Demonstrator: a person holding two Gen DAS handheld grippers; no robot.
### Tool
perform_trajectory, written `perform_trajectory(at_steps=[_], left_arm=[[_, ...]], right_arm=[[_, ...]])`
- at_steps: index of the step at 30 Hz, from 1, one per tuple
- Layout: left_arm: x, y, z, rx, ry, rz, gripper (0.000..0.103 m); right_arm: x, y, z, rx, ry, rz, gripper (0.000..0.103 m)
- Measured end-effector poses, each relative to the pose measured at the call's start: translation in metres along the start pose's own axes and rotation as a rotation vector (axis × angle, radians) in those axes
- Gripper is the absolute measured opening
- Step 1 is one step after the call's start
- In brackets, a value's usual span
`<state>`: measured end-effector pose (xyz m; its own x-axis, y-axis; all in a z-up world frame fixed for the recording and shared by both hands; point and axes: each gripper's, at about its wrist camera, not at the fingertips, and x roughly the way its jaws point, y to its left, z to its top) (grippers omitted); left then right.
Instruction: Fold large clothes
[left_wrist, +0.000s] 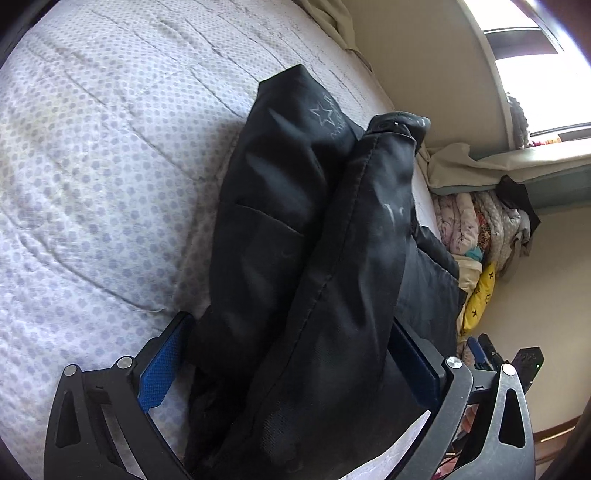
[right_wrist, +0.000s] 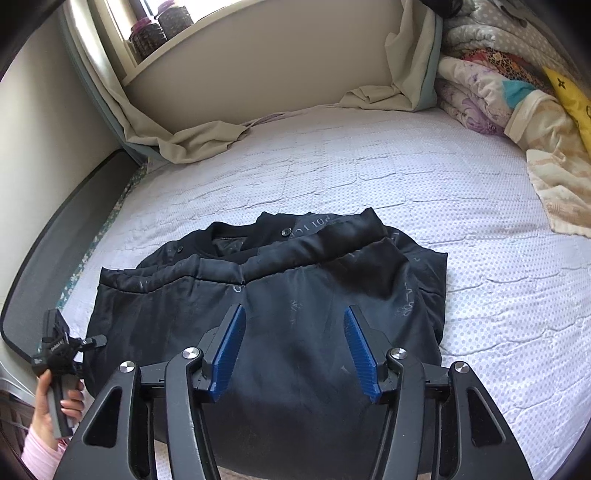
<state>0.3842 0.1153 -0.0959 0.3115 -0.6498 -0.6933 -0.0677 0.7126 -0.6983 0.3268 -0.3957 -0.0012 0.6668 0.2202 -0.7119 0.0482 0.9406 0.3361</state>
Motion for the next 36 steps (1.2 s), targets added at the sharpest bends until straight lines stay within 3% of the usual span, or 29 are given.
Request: perform_trajectory(at_steps=[4,6,8,12,14,16,18,20,27,30,36], left_arm=[[0.005,-0.005,-0.002,-0.003,-0.009,-0.011,0.091],[0.005,-0.005,-0.001,-0.018,-0.002,-0.034,0.072],[0.008,0.001,-0.002,-0.065,0.016,-0.092,0.062],[0.004,-0.010,-0.003,-0.030,-0.003,-0.092,0.049],[0.000,-0.021,-0.002,-0.004,-0.017,-0.089,0.046],[-0.002,-0.031,-0.002,0.007,-0.027,-0.092,0.045],[-0.003,-0.037,-0.002,0.012,-0.035,-0.098,0.044],[-0.005,-0.045,-0.002,0.015,-0.042,-0.103,0.044],[-0.005,-0.054,0.000,0.002,-0.044,-0.115,0.042],[-0.015,-0.040,-0.002,0.005,-0.045,-0.121,0.042],[-0.030,-0.069,-0.012,0.069,-0.060,-0.149,0.041]], right_arm=[[0.004,-0.004,-0.002,0.028,0.024,0.029,0.053],[0.006,-0.002,-0.003,0.027,0.034,0.040,0.053],[0.007,0.003,-0.005,0.016,0.037,0.043,0.053],[0.007,0.015,-0.007,-0.018,0.040,0.057,0.053],[0.005,0.023,-0.008,-0.050,0.037,0.059,0.053],[0.004,0.033,-0.011,-0.099,0.027,0.047,0.046],[0.007,0.045,-0.015,-0.167,0.023,0.022,0.024],[0.010,0.054,-0.020,-0.214,0.022,0.011,0.014],[0.033,0.086,-0.041,-0.316,0.050,0.027,0.013],[0.054,0.094,-0.054,-0.371,0.077,-0.043,0.013],[0.092,0.096,-0.066,-0.427,0.094,-0.111,0.013]])
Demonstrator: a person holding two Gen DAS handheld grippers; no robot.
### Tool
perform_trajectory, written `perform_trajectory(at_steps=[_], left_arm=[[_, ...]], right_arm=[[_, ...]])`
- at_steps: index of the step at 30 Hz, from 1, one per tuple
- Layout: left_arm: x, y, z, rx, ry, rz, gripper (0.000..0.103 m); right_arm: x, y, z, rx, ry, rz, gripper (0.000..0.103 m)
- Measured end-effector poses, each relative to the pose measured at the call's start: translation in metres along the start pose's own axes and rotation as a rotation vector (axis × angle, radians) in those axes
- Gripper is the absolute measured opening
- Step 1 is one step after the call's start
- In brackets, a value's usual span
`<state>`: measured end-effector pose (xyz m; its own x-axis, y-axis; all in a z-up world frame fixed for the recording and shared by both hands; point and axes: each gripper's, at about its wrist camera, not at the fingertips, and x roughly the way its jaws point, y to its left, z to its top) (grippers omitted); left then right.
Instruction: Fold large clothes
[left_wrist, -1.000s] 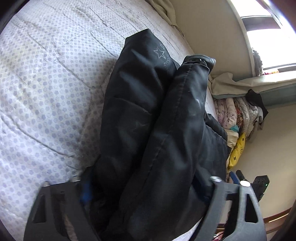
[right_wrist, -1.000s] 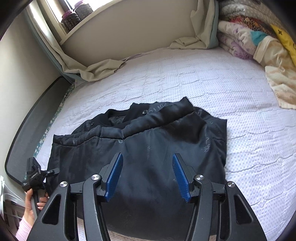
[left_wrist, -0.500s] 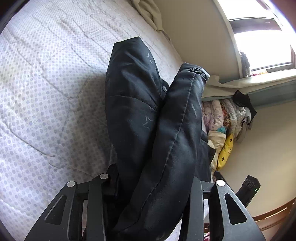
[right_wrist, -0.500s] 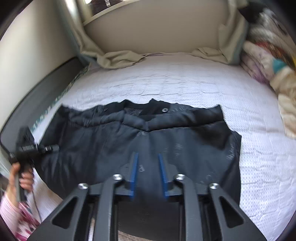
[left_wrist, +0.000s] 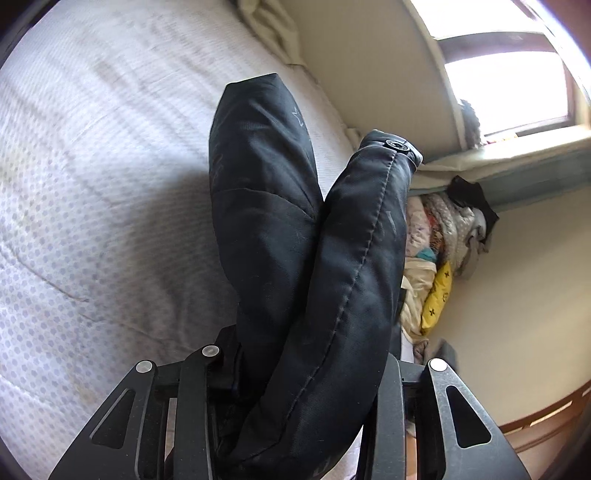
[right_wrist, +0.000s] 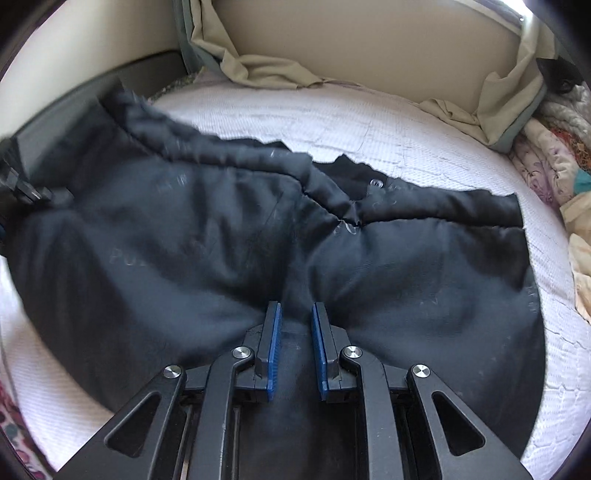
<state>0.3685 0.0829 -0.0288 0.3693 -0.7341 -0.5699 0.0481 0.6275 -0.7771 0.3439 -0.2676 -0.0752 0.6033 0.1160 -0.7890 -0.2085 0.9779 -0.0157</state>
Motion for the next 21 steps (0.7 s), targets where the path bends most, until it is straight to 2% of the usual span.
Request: perform_trajectory(at_steps=[9,16,21], left_arm=[[0.006,-0.095,-0.015,0.124,0.015,-0.002,0.040],[0.050,-0.188,-0.033,0.259,0.091,0.071,0.040],[0.083,-0.219,-0.043,0.280,0.104,0.115,0.040]], right_arm=[[0.030,0.007,-0.009,-0.019,-0.016,-0.057,0.006],[0.040,-0.013,-0.007,0.085,0.005,0.032,0.002],[0.045,-0.028,-0.008,0.160,0.002,0.085,0.000]])
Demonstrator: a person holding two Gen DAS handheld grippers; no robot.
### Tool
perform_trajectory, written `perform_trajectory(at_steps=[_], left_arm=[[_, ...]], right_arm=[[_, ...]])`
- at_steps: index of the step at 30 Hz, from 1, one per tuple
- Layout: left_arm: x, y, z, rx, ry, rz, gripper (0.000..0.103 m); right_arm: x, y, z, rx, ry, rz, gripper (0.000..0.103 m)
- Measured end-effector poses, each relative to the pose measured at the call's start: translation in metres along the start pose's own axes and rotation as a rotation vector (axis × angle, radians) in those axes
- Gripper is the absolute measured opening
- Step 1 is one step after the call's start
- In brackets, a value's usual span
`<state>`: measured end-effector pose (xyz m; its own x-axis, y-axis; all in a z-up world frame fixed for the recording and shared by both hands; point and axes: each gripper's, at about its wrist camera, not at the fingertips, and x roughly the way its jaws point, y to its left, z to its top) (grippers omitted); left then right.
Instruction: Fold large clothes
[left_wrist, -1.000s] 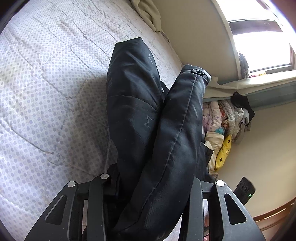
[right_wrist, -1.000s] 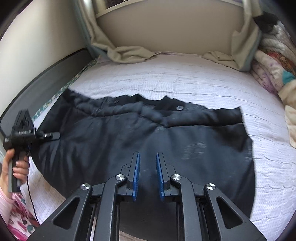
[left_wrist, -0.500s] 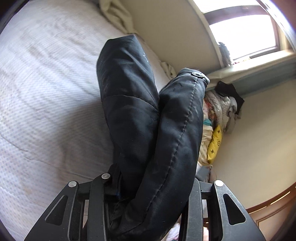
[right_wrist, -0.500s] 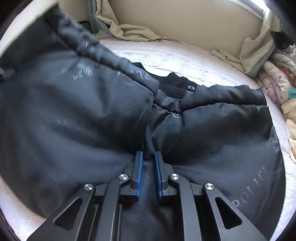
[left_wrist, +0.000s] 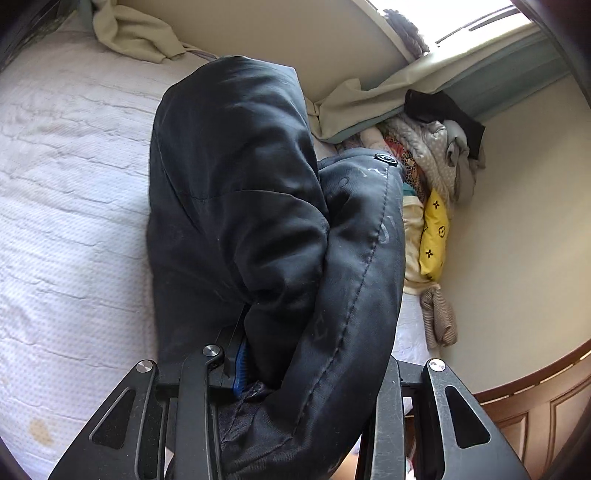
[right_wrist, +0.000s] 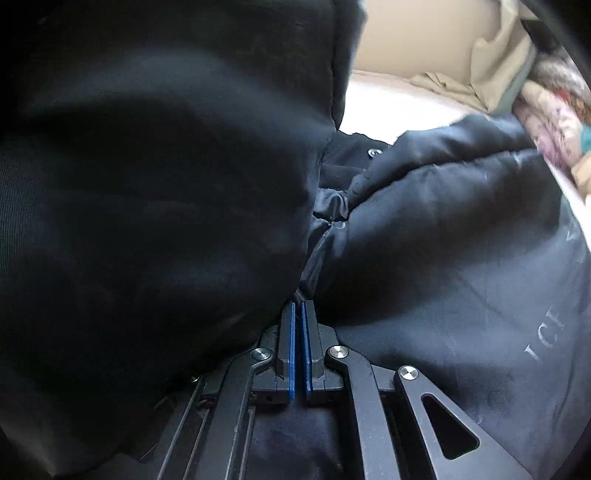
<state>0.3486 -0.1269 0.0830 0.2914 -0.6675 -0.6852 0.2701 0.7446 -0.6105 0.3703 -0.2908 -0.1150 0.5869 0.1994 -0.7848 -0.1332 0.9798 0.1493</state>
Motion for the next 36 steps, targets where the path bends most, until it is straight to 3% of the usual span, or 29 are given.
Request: perform_trajectory(at_steps=[7,12,14,19,22,27,32,34,36], left_arm=[[0.020,-0.026,0.001,-0.023,-0.021,0.056,0.041],[0.029,-0.044,0.002,-0.003,-0.026,0.084,0.041],[0.034,-0.049,0.000,0.007,-0.019,0.092,0.041],[0.051,-0.060,-0.010,0.030,0.007,0.104,0.041],[0.064,-0.070,-0.015,0.045,0.018,0.118,0.041],[0.089,-0.088,-0.026,0.086,0.040,0.160,0.042],[0.125,-0.104,-0.043,0.157,0.064,0.232,0.044],[0.137,-0.109,-0.052,0.191,0.064,0.259,0.045],[0.144,-0.114,-0.060,0.229,0.057,0.282,0.047]], right_arm=[[0.002,-0.028,0.008,0.159,0.042,0.130,0.000],[-0.014,-0.059,0.019,0.325,0.146,0.249,0.000],[-0.029,-0.069,0.023,0.348,0.157,0.244,0.000],[-0.088,-0.099,0.027,0.333,0.056,0.092,0.000],[-0.106,-0.132,0.017,0.414,0.027,0.029,0.002],[-0.068,-0.173,-0.011,0.623,0.102,0.212,0.000],[-0.051,-0.194,-0.020,0.700,0.120,0.326,0.000],[-0.063,-0.218,-0.018,0.714,0.115,0.320,0.000],[-0.090,-0.229,-0.009,0.683,0.065,0.250,0.000]])
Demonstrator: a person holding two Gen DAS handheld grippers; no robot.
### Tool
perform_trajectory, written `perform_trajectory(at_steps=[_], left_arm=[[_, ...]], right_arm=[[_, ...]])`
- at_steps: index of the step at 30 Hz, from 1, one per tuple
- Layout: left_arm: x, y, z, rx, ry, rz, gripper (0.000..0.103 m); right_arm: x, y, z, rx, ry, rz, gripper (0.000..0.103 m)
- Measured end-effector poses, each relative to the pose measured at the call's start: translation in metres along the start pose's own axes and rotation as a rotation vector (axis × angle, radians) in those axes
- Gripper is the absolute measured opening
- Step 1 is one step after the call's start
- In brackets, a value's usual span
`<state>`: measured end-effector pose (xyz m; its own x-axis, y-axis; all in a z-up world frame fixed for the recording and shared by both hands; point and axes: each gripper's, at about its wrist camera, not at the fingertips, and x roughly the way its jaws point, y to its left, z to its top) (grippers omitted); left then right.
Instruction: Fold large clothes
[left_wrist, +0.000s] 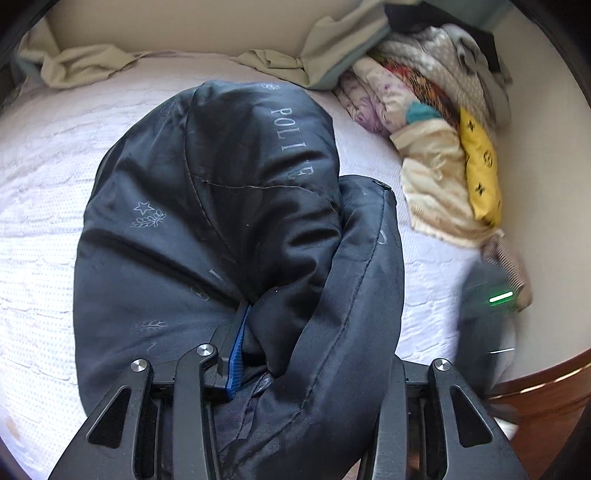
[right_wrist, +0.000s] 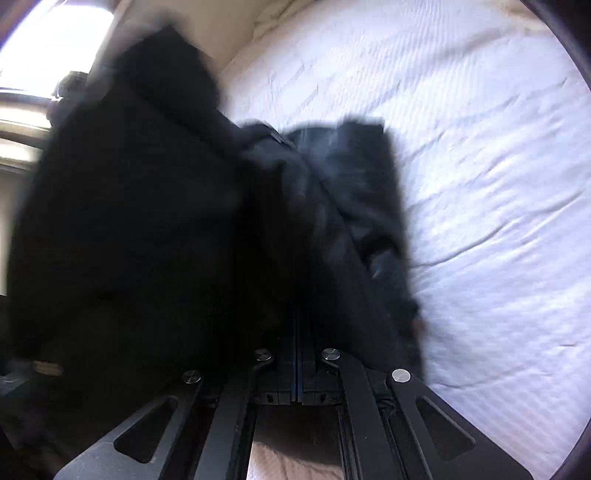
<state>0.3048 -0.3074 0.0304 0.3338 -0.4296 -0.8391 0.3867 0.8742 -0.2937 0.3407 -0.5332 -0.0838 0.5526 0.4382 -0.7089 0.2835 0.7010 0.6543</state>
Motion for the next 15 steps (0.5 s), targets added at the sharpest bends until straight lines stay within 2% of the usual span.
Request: perform_trajectory(at_steps=[2,4,7,9,12,15], left_arm=[[0.004,-0.009,-0.005,0.040,-0.011,0.025,0.048],[0.007,-0.015,-0.010,0.079,-0.023,0.048,0.050],[0.011,-0.024,-0.015,0.116,-0.040,0.072,0.053],[0.014,-0.029,-0.019,0.144,-0.049,0.083,0.057],[0.018,-0.038,-0.025,0.190,-0.057,0.095,0.062],[0.021,-0.044,-0.031,0.234,-0.065,0.106,0.068]], right_arm=[[-0.025,0.004,0.012,-0.029,-0.076,-0.050,0.004],[-0.047,0.003,0.018,-0.025,-0.130,-0.057,0.010],[-0.069,-0.005,0.030,0.026,-0.178,0.044,0.024],[-0.072,-0.006,0.038,0.047,-0.188,0.140,0.040],[-0.069,0.006,0.044,-0.009,-0.165,0.192,0.041],[-0.053,0.025,0.043,-0.086,-0.118,0.172,0.041]])
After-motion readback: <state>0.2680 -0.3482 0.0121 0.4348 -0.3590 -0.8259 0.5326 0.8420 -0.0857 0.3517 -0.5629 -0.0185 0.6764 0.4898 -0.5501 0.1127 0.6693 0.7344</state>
